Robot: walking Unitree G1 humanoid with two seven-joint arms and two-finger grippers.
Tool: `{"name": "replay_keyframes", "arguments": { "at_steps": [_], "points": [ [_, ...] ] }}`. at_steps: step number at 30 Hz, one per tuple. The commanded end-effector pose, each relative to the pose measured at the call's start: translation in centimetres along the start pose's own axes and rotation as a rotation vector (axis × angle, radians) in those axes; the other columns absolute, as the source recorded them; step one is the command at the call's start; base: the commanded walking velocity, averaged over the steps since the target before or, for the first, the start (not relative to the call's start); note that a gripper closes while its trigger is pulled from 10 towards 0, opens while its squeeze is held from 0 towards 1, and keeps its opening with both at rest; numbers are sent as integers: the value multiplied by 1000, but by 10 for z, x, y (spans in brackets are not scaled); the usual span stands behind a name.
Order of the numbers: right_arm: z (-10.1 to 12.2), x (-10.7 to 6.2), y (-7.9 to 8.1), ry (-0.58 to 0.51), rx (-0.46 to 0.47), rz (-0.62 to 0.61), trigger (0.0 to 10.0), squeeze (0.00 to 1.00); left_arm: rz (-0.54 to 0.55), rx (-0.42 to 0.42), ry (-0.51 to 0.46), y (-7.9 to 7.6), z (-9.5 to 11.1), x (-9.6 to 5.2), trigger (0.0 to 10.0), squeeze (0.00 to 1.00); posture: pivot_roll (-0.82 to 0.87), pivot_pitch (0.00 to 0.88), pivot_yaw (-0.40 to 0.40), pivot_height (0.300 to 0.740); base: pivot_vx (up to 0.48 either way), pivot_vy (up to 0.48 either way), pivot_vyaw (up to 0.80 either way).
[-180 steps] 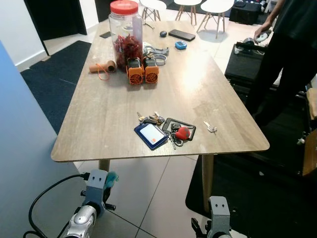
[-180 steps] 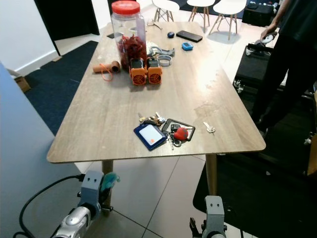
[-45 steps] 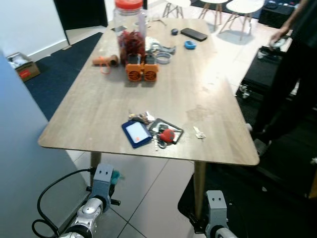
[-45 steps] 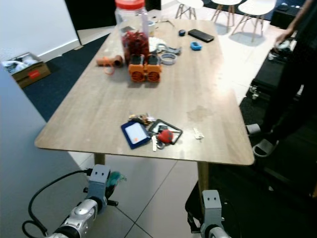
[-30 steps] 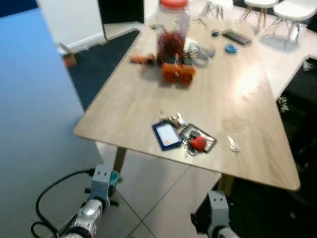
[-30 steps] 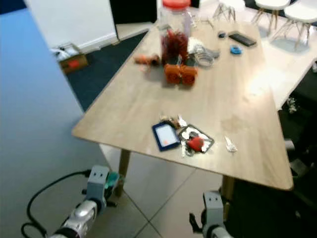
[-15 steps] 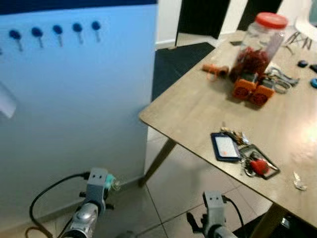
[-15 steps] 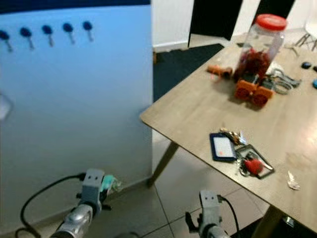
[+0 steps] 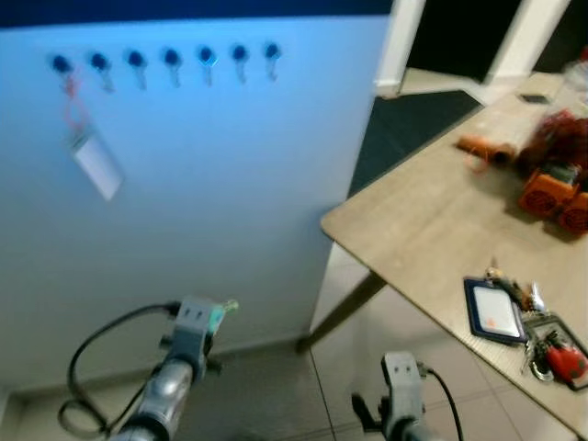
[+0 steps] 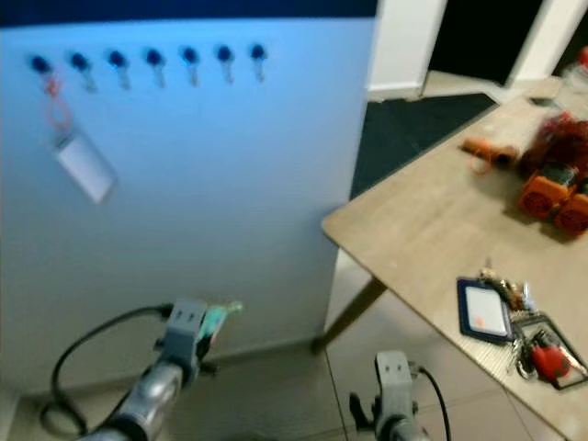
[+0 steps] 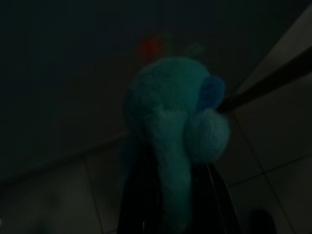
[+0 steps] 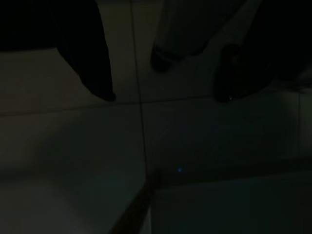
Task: Hang keys on a hook
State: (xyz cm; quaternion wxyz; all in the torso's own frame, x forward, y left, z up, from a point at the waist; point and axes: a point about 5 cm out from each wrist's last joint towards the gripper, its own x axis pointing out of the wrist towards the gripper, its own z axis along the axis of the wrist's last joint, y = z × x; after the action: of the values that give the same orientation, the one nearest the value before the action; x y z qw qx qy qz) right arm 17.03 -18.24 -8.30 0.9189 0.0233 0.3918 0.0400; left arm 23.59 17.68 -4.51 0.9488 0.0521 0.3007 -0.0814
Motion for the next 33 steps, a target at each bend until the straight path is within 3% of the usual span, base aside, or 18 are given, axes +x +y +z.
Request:
{"name": "replay_keyframes", "arguments": {
  "at_steps": [1,21,25,33],
  "points": [
    [2,1,3,-5,-2,10,10000,0,8,-5,12,1,-4,-2,10000,0,55,0,-42,740,0,0,800],
    [3,1,2,-7,-1,7,10000,0,11,1,24,3,-5,-2,10000,0,54,0,-45,740,0,0,800],
    [0,0,-2,-2,54,-31,10000,0,13,2,28,3,-6,-2,10000,0,52,0,-45,740,0,0,0],
    [-3,-1,-3,1,66,-36,10000,0,3,17,44,2,-10,-4,10000,0,38,2,-47,740,0,0,0]
  ]
}}
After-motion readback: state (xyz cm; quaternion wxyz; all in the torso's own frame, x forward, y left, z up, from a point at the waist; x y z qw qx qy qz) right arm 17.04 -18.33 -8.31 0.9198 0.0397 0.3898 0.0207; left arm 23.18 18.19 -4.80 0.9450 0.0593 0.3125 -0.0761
